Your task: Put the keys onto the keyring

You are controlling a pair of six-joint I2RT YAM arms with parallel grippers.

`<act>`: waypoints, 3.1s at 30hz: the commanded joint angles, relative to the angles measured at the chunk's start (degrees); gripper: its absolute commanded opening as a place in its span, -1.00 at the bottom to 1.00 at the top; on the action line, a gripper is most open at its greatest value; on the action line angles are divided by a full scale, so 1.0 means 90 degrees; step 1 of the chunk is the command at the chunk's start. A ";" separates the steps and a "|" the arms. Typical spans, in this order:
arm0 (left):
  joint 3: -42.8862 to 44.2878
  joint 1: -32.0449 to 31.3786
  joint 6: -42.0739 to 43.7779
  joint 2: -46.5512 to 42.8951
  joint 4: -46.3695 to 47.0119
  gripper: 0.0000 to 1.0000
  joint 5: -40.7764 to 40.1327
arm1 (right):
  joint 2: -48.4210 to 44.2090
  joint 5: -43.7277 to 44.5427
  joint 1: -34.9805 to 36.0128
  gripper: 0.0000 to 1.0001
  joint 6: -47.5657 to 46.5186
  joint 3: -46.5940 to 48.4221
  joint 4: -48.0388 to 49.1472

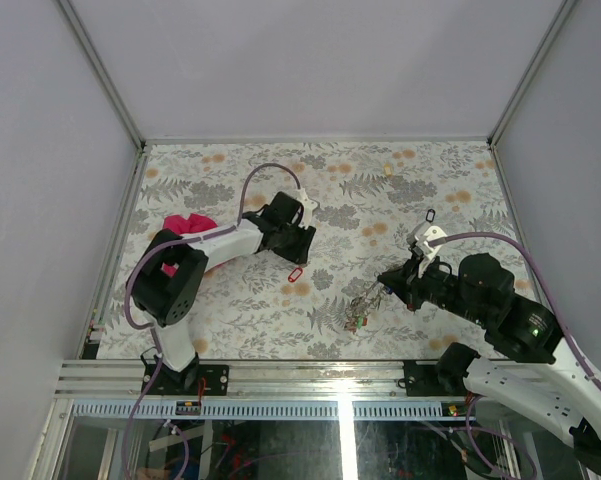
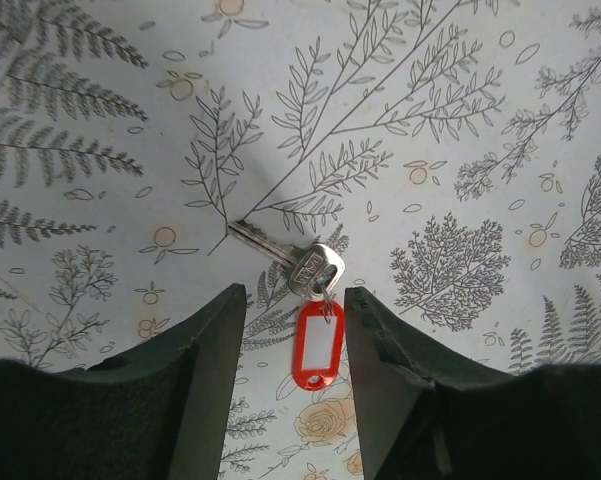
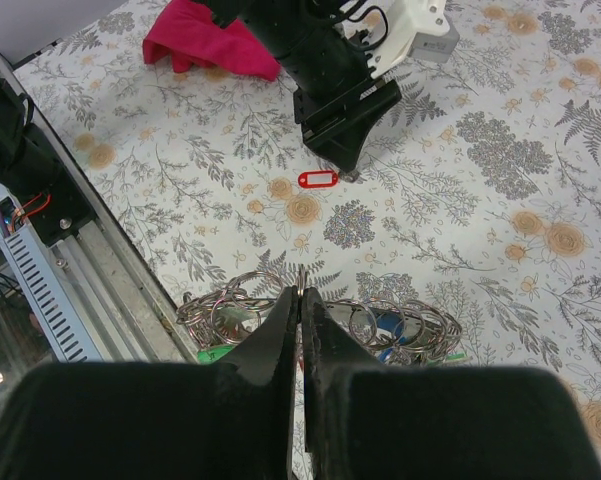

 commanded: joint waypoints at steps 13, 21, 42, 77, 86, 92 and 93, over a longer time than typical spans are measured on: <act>-0.0261 -0.0233 -0.0050 0.0150 0.0280 -0.25 -0.0102 | -0.0025 -0.0172 0.0041 -0.99 0.0139 0.0112 0.0622; -0.0228 -0.0235 -0.0038 0.0268 0.0342 -0.41 -0.0112 | -0.0033 -0.0193 0.0036 -0.99 0.0161 0.0124 0.0599; -0.0206 -0.0241 0.0544 -0.1283 0.0458 -1.00 0.0711 | -0.0097 0.0243 0.0035 -1.00 -0.0185 0.0106 0.0930; -0.0339 -0.1213 0.1104 -0.0123 -0.1103 -1.00 -0.0539 | -0.0437 0.0451 0.0032 -1.00 -0.0541 -0.0433 0.1690; -0.0365 -0.1222 0.1099 -0.0161 -0.1052 -0.63 -0.0742 | -0.0433 0.0363 0.0036 -1.00 -0.0519 -0.0426 0.1613; -0.0426 -0.1220 0.1108 -0.0333 -0.0963 -0.59 -0.0631 | -0.0427 0.0319 0.0039 -1.00 -0.0470 -0.0456 0.1624; -0.0439 -0.1223 0.1109 -0.0371 -0.0923 -0.59 -0.0594 | -0.0413 0.0308 0.0035 -1.00 -0.0451 -0.0459 0.1626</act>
